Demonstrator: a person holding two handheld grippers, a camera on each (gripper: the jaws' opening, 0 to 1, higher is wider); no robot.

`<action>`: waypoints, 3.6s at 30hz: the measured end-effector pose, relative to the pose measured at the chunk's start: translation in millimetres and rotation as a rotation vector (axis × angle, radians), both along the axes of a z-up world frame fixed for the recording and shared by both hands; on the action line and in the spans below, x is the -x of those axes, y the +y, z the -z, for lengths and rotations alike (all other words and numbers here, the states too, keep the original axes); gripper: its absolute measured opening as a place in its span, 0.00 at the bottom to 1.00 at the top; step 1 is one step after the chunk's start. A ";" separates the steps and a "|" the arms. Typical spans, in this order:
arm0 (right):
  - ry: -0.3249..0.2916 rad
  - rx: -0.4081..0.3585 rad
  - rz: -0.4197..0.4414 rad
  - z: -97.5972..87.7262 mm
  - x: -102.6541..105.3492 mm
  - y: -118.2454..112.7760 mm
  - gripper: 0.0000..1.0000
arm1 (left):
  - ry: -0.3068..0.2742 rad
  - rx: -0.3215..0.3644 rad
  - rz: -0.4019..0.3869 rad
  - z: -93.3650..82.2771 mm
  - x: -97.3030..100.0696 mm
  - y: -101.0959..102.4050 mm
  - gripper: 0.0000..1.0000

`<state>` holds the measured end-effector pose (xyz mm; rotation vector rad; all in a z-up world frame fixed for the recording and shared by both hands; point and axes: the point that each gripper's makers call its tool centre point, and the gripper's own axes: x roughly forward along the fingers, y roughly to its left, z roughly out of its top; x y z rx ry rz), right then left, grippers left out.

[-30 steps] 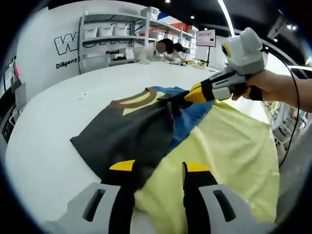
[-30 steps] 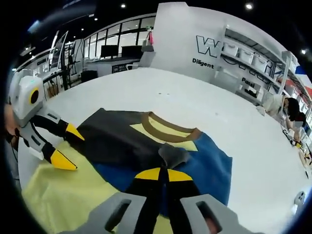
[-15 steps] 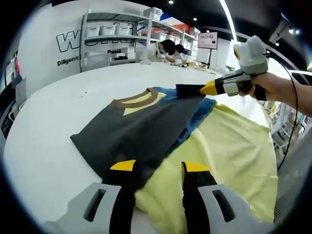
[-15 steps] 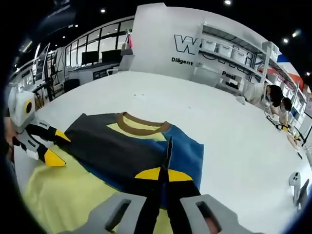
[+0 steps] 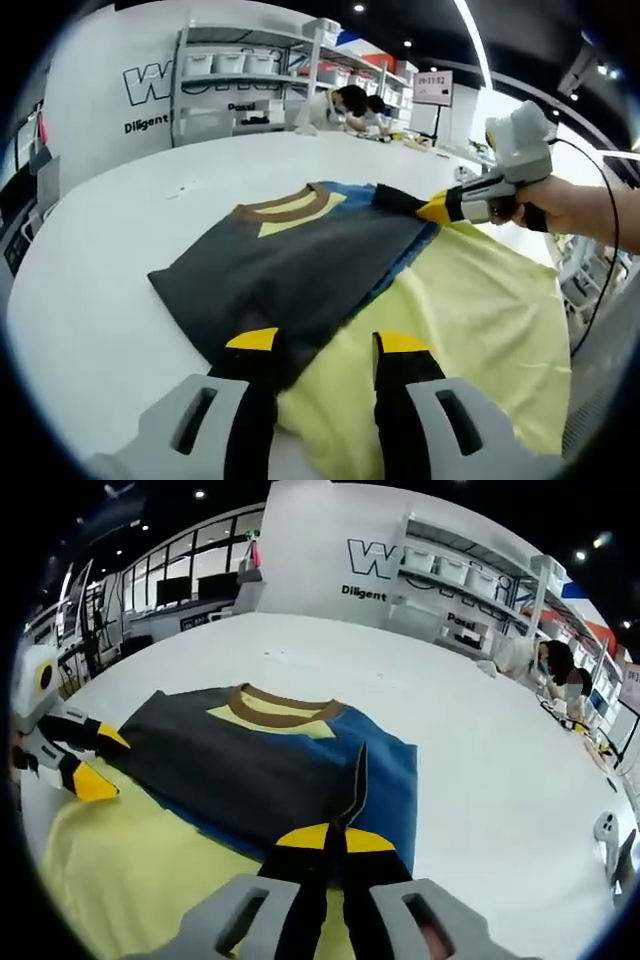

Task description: Fold the garment on the visible template until the final outline fits inside the template.

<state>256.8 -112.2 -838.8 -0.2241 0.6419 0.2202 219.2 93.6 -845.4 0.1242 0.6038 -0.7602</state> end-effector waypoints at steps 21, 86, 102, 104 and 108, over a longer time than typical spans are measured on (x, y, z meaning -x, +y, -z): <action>-0.003 -0.001 0.133 -9.7 12.5 -38.2 0.00 | -0.077 -0.068 -0.010 -4.4 1.2 13.6 0.37; 0.162 -0.026 0.126 -16.1 158.6 -53.2 0.15 | 0.153 -0.032 -0.043 -12.6 142.5 46.1 0.31; 0.253 -0.020 0.227 -0.6 213.7 -84.9 0.17 | 0.320 -0.032 -0.003 -10.1 197.8 42.5 0.26; 0.263 -0.020 0.233 2.4 218.8 -85.9 0.17 | 0.341 -0.038 0.002 -8.9 202.8 42.3 0.27; 0.277 -0.023 0.245 5.6 228.2 -88.0 0.18 | 0.389 -0.056 -0.014 -4.1 210.9 45.0 0.25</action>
